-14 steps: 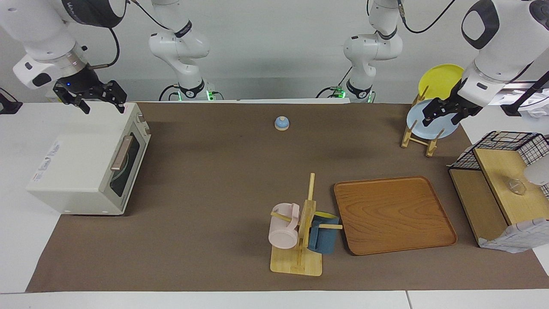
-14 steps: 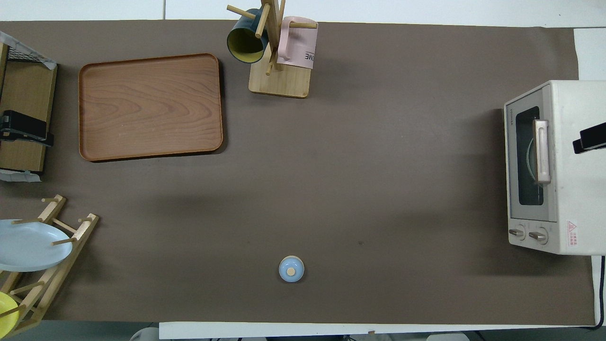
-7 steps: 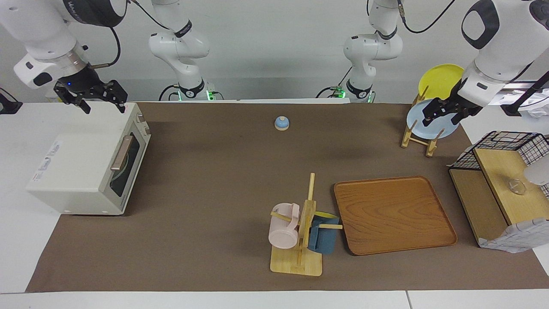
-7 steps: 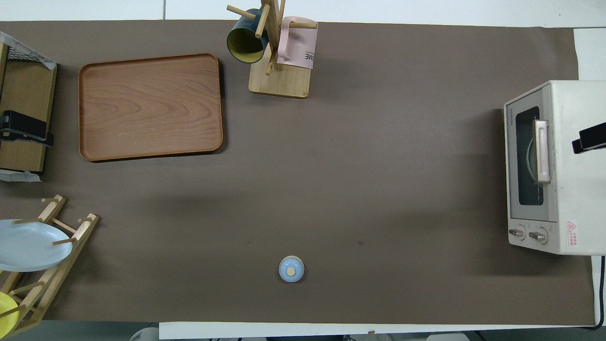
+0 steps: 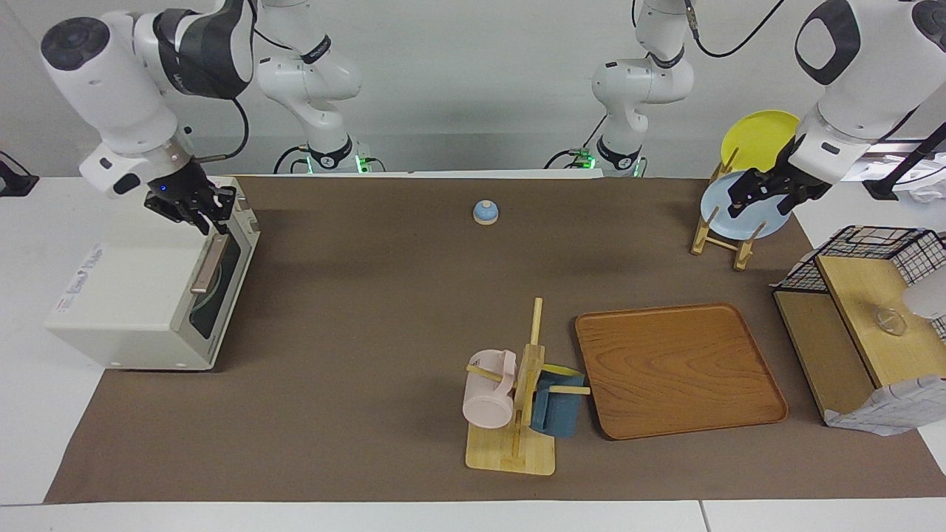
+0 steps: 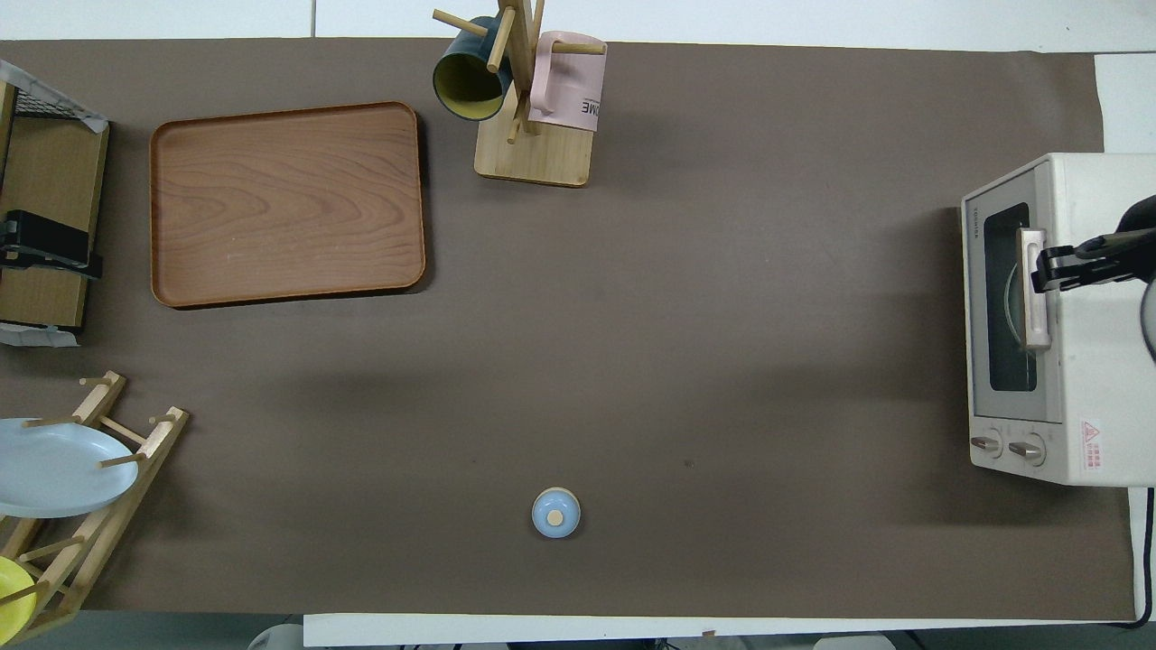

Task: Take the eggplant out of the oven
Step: 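Pull the oven door down and open with the right gripper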

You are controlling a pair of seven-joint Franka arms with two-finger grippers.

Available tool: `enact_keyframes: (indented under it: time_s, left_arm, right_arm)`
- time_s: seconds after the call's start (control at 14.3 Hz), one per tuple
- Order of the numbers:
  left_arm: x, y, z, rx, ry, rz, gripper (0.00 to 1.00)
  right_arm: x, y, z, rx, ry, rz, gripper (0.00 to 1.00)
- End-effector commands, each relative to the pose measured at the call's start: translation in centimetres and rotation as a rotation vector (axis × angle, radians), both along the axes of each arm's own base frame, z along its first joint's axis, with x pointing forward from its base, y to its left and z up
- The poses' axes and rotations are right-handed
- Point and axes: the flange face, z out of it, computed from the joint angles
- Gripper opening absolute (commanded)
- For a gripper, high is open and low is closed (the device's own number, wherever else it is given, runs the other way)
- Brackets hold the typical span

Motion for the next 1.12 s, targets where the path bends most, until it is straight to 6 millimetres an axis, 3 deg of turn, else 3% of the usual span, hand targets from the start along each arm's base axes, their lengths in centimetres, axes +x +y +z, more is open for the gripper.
enact_keyframes:
  time_s: [0.0,0.21,0.63,0.77,0.84,1.05]
  left_arm:
    - [-0.7,0.2,0.3,-0.009,0.006,0.005,1.00]
    - [-0.7,0.1,0.4,-0.009,0.004,0.003,1.00]
    - [-0.7,0.2,0.3,-0.009,0.006,0.005,1.00]
    - [-0.7,0.2,0.3,-0.009,0.006,0.005,1.00]
    - [-0.7,0.2,0.3,-0.009,0.007,0.005,1.00]
    - [-0.7,0.2,0.4,-0.009,0.004,0.005,1.00]
  right_arm:
    - [0.0,-0.6,-2.6,-0.059,0.015,0.008,0.00]
    - [0.0,-1.3,-3.3,-0.114,0.029,0.031,0.00]
    - [0.4,-1.7,-7.1,-0.136,0.026,0.068,0.00]
    - [0.8,-0.9,-7.9,-0.136,0.031,0.080,0.00]
    - [1.2,0.5,-8.1,-0.131,0.018,0.103,0.00]
    - [2.3,2.6,-10.9,-0.093,0.012,0.105,0.00]
